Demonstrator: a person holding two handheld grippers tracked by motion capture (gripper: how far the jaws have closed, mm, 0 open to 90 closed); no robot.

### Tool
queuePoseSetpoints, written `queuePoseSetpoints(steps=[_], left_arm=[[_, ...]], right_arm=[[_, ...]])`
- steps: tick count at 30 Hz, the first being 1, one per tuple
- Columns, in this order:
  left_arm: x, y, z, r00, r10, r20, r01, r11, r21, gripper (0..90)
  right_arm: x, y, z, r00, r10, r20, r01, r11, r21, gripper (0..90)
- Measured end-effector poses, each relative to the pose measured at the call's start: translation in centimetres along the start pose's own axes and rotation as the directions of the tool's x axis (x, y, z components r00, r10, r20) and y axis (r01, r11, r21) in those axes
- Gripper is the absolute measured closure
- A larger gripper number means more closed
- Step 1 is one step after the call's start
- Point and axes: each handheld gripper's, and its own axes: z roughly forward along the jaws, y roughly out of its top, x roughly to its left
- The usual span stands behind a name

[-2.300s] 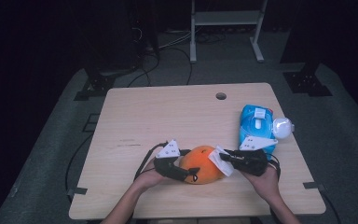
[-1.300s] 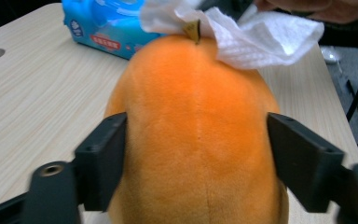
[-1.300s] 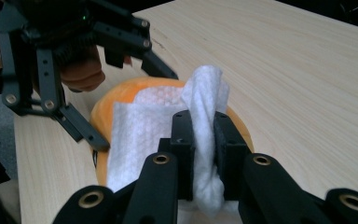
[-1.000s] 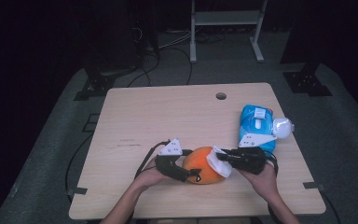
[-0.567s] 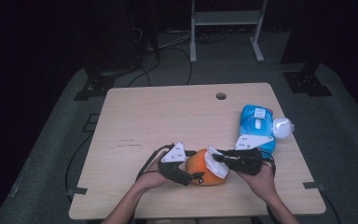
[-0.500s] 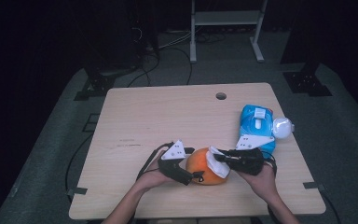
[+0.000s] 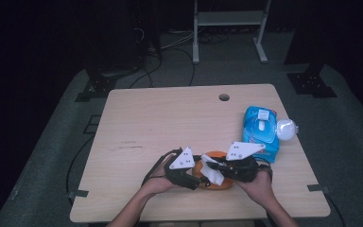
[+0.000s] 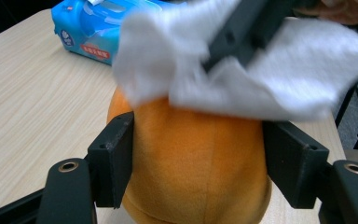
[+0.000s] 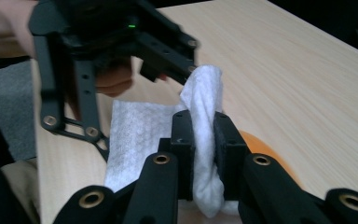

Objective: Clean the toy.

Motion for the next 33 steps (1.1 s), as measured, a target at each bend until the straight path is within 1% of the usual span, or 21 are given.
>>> queuePoseSetpoints(steps=[2, 3, 4, 6, 8, 10, 12, 13, 15, 16, 18, 20, 21, 22, 24, 26, 27, 28, 30, 32, 33], left_arm=[[0.3, -0.3, 0.0, 0.9998, -0.019, 0.006, 0.019, 0.9998, -0.006, 30.8], [0.4, -0.4, 0.0, 0.9996, -0.029, 0.009, 0.029, 0.9995, -0.011, 30.8], [0.5, -0.5, 0.0, 0.9994, -0.034, 0.012, 0.034, 0.9993, -0.013, 30.7], [0.3, -0.3, 0.2, 0.9996, -0.027, 0.006, 0.027, 0.9996, -0.01, 30.7], [0.0, 0.0, 0.2, 0.9999, -0.011, -0.002, 0.011, 0.9999, 0.002, 30.6], [-0.3, 0.2, 0.2, 1.0, -0.001, 0.001, 0.001, 1.0, 0.008, 29.8], [-0.6, 0.3, 0.3, 0.9998, 0.018, -0.001, -0.018, 0.9997, 0.019, 28.4], [-0.6, 0.3, 0.3, 0.9998, 0.017, -0.003, -0.017, 0.9997, 0.019, 28.2], [-0.4, 0.1, 0.2, 1.0, 0.009, 0.001, -0.009, 0.9999, 0.012, 28.7], [-0.4, 0.0, 0.2, 1.0, 0.002, 0.001, -0.002, 1.0, 0.005, 29.2], [-0.3, 0.0, 0.2, 1.0, -0.001, 0.003, 0.001, 1.0, 0.005, 29.2], [-0.2, 0.0, 0.3, 1.0, -0.007, 0.007, 0.006, 1.0, 0.004, 29.1], [-0.2, 0.0, 0.3, 1.0, -0.005, 0.006, 0.005, 1.0, 0.006, 29.1], [-0.2, 0.0, 0.3, 1.0, -0.002, 0.005, 0.002, 0.9999, 0.01, 28.9], [-0.2, 0.0, 0.3, 1.0, 0.001, 0.004, -0.001, 0.9999, 0.016, 28.7], [-0.2, 0.0, 0.3, 1.0, -0.003, 0.005, 0.003, 0.9999, 0.017, 28.7], [-0.2, 0.0, 0.3, 1.0, -0.004, 0.004, 0.004, 0.9998, 0.02, 28.8], [-0.2, 0.1, 0.3, 1.0, -0.007, 0.004, 0.007, 0.9997, 0.022, 28.8], [-0.3, 0.2, 0.3, 1.0, -0.005, 0.005, 0.005, 0.9997, 0.022, 29.2], [-0.3, 0.2, 0.3, 1.0, -0.004, 0.003, 0.004, 0.9997, 0.022, 29.6], [-0.3, 0.2, 0.3, 1.0, -0.004, 0.004, 0.004, 0.9997, 0.024, 29.7]], right_arm=[[-0.8, -0.5, -0.6, 0.9996, 0.02, 0.018, -0.02, 1.0, 0.002, 79.7], [-1.1, -0.8, -0.8, 0.9989, 0.045, 0.017, -0.045, 0.999, -0.001, 79.7], [-1.4, -1.0, -0.9, 0.9984, 0.055, 0.013, -0.055, 0.998, -0.008, 79.7], [-1.6, -1.3, -1.0, 0.9978, 0.065, 0.011, -0.064, 0.998, -0.012, 79.7], [-1.3, -1.1, -0.8, 0.9984, 0.055, 0.014, -0.055, 0.998, -0.014, 79.7], [-0.8, -0.7, -0.5, 0.9988, 0.049, -0.009, -0.049, 0.999, -0.019, 79.7], [0.2, -0.4, 0.3, 0.999, 0.018, -0.041, -0.019, 1.0, -0.013, 79.6], [0.6, -0.2, 0.6, 0.9993, -0.007, -0.036, 0.006, 1.0, -0.006, 79.6], [0.9, -0.1, 0.8, 0.9993, -0.032, -0.017, 0.033, 0.999, 0.007, 79.7], [0.6, 0.0, 0.6, 0.9997, -0.02, -0.014, 0.02, 1.0, 0.006, 79.7], [0.0, -0.2, 0.2, 1.0, -0.008, -0.002, 0.008, 1.0, 0.003, 79.7], [-0.5, -0.5, -0.1, 0.9999, 0.011, 0.0, -0.011, 1.0, -0.006, 79.4], [-0.5, -0.6, -0.2, 0.9998, 0.018, -0.003, -0.018, 1.0, -0.01, 78.8], [-0.5, -0.7, -0.2, 0.9998, 0.015, -0.01, -0.015, 1.0, -0.01, 76.0], [-0.4, -0.6, 0.0, 0.9995, 0.004, -0.032, -0.004, 1.0, -0.011, 69.5], [-0.3, -0.5, 0.1, 0.9983, -0.006, -0.058, 0.006, 1.0, -0.005, 60.9], [-0.2, -0.4, 0.1, 0.9975, -0.01, -0.069, 0.009, 1.0, -0.002, 58.5], [0.0, -0.4, 0.2, 0.9977, -0.022, -0.064, 0.022, 1.0, 0.001, 57.5], [0.6, -0.4, 0.4, 0.9973, -0.068, -0.028, 0.068, 0.998, 0.01, 56.7], [1.0, -0.4, 0.6, 0.994, -0.109, 0.004, 0.109, 0.994, 0.019, 56.8], [1.1, -0.4, 0.7, 0.9918, -0.126, 0.021, 0.126, 0.992, 0.022, 59.1]])
